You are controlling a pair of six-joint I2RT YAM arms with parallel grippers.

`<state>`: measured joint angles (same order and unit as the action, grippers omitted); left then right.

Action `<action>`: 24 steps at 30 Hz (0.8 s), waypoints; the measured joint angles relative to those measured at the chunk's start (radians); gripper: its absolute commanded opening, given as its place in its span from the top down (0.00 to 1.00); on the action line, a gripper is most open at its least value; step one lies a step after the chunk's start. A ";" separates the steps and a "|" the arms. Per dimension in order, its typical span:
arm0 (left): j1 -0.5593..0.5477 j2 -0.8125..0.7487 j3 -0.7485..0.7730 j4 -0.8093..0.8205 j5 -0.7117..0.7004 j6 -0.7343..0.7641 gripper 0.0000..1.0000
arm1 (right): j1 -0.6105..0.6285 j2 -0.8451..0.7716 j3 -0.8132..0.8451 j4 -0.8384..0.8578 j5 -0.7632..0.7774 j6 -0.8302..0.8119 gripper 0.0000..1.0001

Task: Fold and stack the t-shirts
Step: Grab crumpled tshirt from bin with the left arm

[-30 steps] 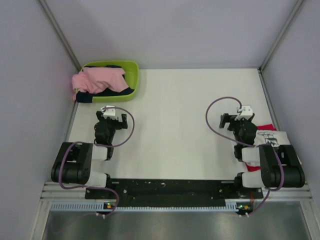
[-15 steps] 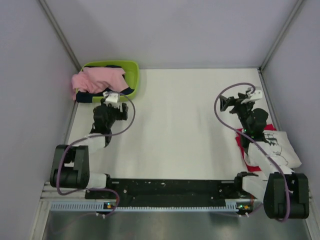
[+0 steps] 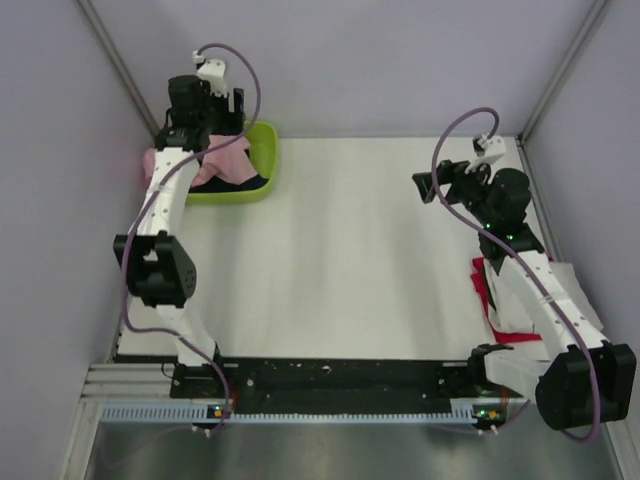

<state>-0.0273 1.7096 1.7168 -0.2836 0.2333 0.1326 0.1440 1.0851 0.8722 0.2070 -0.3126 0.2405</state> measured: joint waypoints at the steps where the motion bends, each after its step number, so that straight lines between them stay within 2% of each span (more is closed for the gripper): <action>1: 0.001 0.089 0.106 -0.042 -0.050 -0.009 0.13 | 0.002 0.014 0.000 -0.025 0.002 0.000 0.12; 2: 0.001 0.190 0.214 -0.081 -0.113 -0.018 0.09 | 0.004 0.032 0.000 -0.059 0.005 0.000 0.12; 5: 0.001 0.402 0.409 -0.167 -0.238 -0.023 0.01 | 0.006 0.073 0.000 -0.113 0.013 0.000 0.12; 8: -0.001 0.603 0.605 -0.223 -0.352 0.009 0.02 | 0.007 0.103 0.000 -0.140 0.014 0.000 0.12; 13: -0.014 0.739 0.650 -0.225 -0.493 0.137 0.04 | 0.009 0.150 0.010 -0.161 0.014 -0.002 0.12; 17: -0.026 0.784 0.650 -0.225 -0.549 0.225 0.30 | 0.010 0.182 0.026 -0.179 0.016 -0.004 0.12; 19: -0.032 0.798 0.650 -0.224 -0.558 0.255 0.58 | 0.010 0.194 0.034 -0.181 0.017 -0.004 0.12; 20: -0.034 0.803 0.650 -0.223 -0.558 0.267 0.83 | 0.011 0.200 0.040 -0.185 0.018 -0.004 0.13; 21: -0.035 0.808 0.650 -0.224 -0.557 0.275 1.00 | 0.011 0.205 0.047 -0.187 0.019 -0.004 0.13; 24: -0.034 0.808 0.649 -0.221 -0.545 0.288 1.00 | 0.011 0.208 0.053 -0.189 0.018 -0.003 0.13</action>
<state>-0.0616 2.5175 2.3661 -0.5045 -0.3119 0.4202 0.1551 1.2926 0.9257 0.0181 -0.2943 0.2371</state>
